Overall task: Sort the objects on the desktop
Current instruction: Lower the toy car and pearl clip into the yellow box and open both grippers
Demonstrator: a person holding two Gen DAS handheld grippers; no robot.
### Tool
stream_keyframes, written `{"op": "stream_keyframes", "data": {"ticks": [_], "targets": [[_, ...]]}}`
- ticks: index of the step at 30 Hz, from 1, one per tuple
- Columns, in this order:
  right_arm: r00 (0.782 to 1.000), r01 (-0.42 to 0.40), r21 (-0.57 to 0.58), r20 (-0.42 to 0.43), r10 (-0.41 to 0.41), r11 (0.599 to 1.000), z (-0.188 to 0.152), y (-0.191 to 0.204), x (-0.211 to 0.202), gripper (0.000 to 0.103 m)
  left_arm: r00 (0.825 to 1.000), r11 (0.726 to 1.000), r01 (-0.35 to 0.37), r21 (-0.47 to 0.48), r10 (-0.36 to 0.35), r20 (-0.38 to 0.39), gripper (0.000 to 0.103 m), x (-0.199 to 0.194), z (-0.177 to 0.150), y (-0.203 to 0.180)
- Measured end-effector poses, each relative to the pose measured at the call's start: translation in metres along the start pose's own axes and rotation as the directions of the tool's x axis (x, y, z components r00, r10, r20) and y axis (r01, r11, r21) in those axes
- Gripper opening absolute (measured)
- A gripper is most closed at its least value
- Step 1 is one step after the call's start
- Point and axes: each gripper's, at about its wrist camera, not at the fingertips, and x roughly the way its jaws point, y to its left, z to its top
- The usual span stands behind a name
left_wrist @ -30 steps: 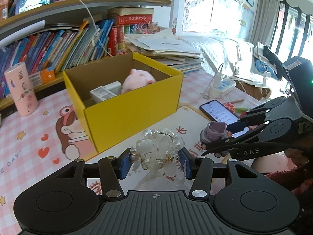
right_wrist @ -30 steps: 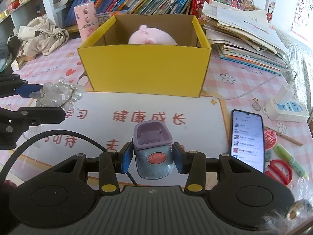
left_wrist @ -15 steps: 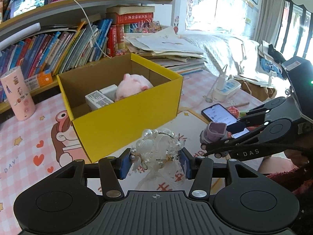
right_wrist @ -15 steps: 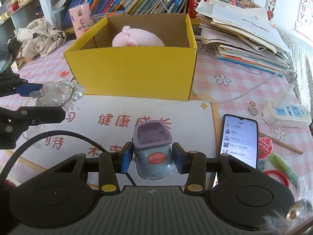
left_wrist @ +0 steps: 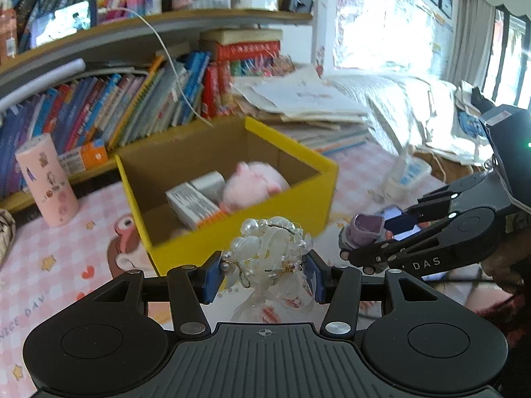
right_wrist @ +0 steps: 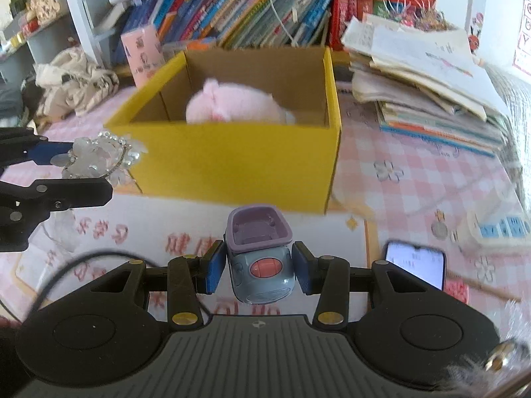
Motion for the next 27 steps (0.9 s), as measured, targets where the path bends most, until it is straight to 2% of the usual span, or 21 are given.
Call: {"op": "stream_keyframes", "data": {"ticks": [8, 13, 16, 20, 23, 27], "targets": [[0.991, -0.039, -0.033, 0.129, 0.043, 0.999, 0.053, -0.004, -0.005, 0.041, 0.995, 0.999, -0.038, 0.011, 0.036, 0.089, 0.05, 0.002, 0.036, 0.016], [0.984, -0.05, -0.074, 0.169, 0.062, 0.996, 0.088, -0.008, 0.011, 0.041, 0.989, 0.997, -0.078, 0.019, 0.075, 0.131, 0.05, 0.015, 0.057, 0.031], [0.984, -0.071, -0.067, 0.158, 0.081, 0.995, 0.11, -0.015, 0.031, 0.041, 0.986, 0.995, -0.102, 0.01, 0.099, 0.133, 0.05, 0.029, 0.067, 0.043], [0.988, -0.079, -0.049, 0.13, 0.085, 0.996, 0.141, -0.025, 0.064, 0.041, 0.986, 0.991, -0.126, 0.049, 0.12, 0.114, 0.05, 0.052, 0.075, 0.051], [0.994, -0.071, -0.062, 0.082, 0.076, 0.996, 0.16, -0.029, 0.094, 0.041, 0.989, 0.988, -0.137, 0.074, 0.132, 0.072, 0.05, 0.075, 0.075, 0.056], [0.999, -0.044, -0.128, 0.02, 0.047, 0.991, 0.166, -0.027, 0.126, 0.041, 0.991, 0.986, -0.131, 0.102, 0.131, 0.004, 0.051, 0.103, 0.068, 0.058]]}}
